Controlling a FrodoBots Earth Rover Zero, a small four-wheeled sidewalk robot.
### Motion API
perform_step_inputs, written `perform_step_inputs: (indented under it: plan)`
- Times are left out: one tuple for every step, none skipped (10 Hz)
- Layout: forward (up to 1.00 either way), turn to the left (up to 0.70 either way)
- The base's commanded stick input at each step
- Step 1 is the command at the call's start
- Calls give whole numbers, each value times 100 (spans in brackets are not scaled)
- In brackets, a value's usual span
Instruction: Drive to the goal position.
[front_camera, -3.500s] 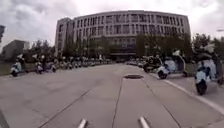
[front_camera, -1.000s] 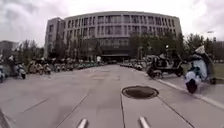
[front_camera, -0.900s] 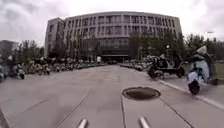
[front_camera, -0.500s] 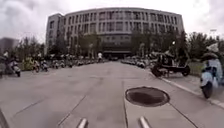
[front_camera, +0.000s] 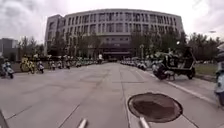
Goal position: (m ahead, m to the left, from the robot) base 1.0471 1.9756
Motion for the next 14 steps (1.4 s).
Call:
perform_step_inputs:
  plan:
    - [70,0]
    - [70,0]
    - [70,0]
    - [70,0]
    - [70,0]
    - [70,0]
    - [70,0]
    - [70,0]
    - [70,0]
    - [70,0]
    - [70,0]
    - [70,0]
    - [70,0]
    - [70,0]
